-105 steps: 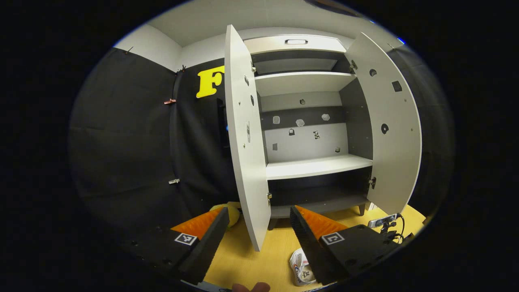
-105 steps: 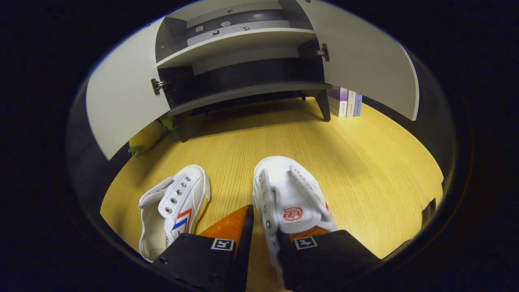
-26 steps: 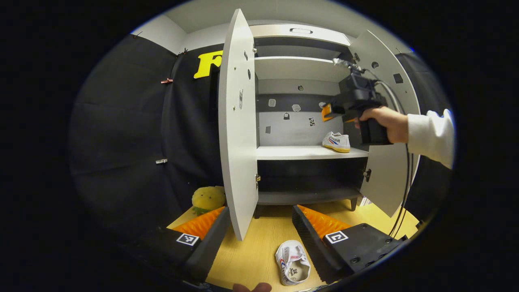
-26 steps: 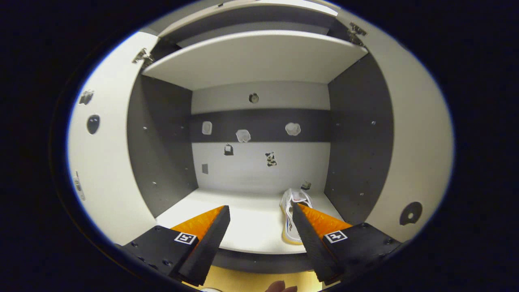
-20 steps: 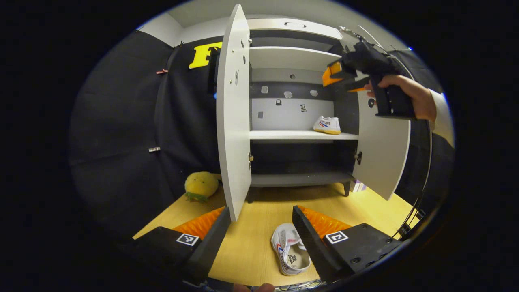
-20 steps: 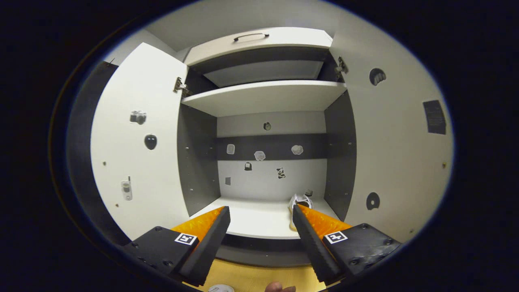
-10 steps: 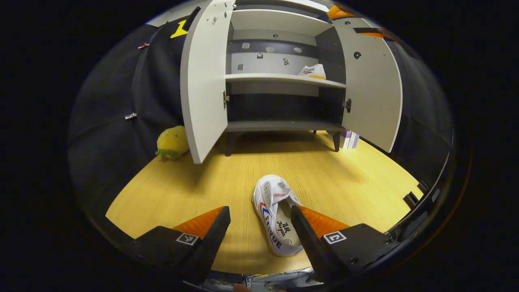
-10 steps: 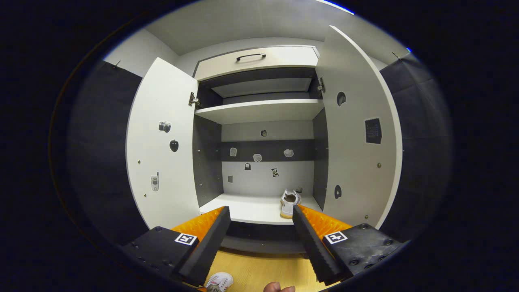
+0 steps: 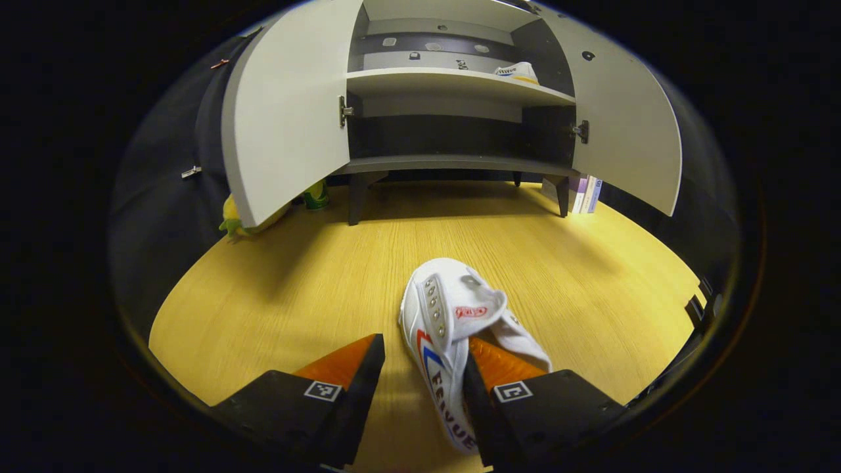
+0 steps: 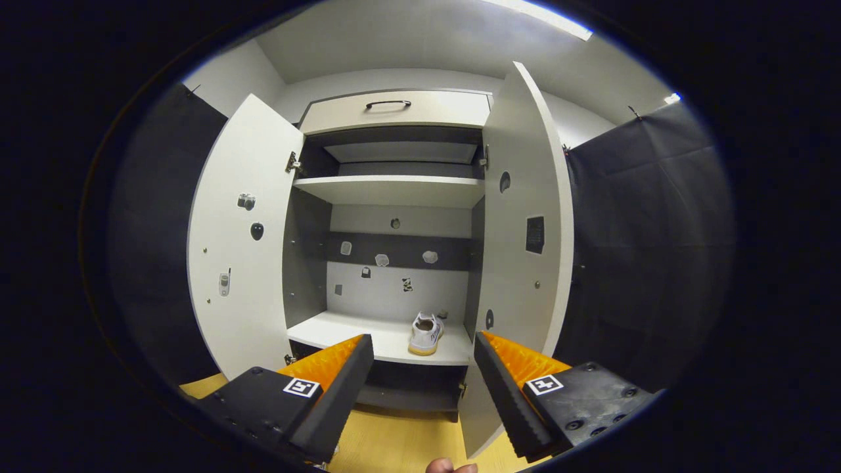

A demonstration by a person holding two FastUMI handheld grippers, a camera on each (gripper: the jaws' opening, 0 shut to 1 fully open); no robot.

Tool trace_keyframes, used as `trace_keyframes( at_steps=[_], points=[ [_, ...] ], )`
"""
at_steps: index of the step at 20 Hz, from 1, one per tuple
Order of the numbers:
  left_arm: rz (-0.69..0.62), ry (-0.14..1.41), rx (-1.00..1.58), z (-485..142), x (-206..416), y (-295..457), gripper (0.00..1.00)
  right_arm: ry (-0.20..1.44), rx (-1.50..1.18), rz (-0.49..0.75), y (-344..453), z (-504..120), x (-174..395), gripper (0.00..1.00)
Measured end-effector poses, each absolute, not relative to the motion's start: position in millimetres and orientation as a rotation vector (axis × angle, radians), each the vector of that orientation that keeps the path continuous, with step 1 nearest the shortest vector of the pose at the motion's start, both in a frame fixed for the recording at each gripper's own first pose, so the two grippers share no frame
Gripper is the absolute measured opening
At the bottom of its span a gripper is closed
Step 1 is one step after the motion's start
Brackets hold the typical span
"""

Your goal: Grab one shoe with the right hand and put it into the shoe cabinet, grab the other shoe with the left hand and put it into the shoe cabinet; then close the right door with the right hand and the left door with the left hand.

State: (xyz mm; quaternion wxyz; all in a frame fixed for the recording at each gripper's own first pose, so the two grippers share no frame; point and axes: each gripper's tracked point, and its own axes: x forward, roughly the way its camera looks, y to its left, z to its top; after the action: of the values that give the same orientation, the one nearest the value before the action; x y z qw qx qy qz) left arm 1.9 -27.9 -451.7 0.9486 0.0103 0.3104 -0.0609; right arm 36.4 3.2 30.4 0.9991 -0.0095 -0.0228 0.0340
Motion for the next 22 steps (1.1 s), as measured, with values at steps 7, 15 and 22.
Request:
trace_keyframes(
  at_steps=[7, 15, 22],
  points=[
    [-0.067, 0.666, 0.109, -463.7, 34.1, -24.3, 0.38, -0.05, -0.027, -0.003, -28.1, 31.0, 31.5, 0.98],
    [-0.101, 0.803, 0.009, -444.6, 37.9, -22.7, 0.08, -0.041, 0.001, -0.029, -61.8, 25.6, 35.1, 0.98],
    [-0.065, 0.699, 0.006, -319.6, 58.5, -46.2, 0.08, 0.004, 0.068, -0.033, -102.6, 11.6, 30.0, 0.98]
  ],
)
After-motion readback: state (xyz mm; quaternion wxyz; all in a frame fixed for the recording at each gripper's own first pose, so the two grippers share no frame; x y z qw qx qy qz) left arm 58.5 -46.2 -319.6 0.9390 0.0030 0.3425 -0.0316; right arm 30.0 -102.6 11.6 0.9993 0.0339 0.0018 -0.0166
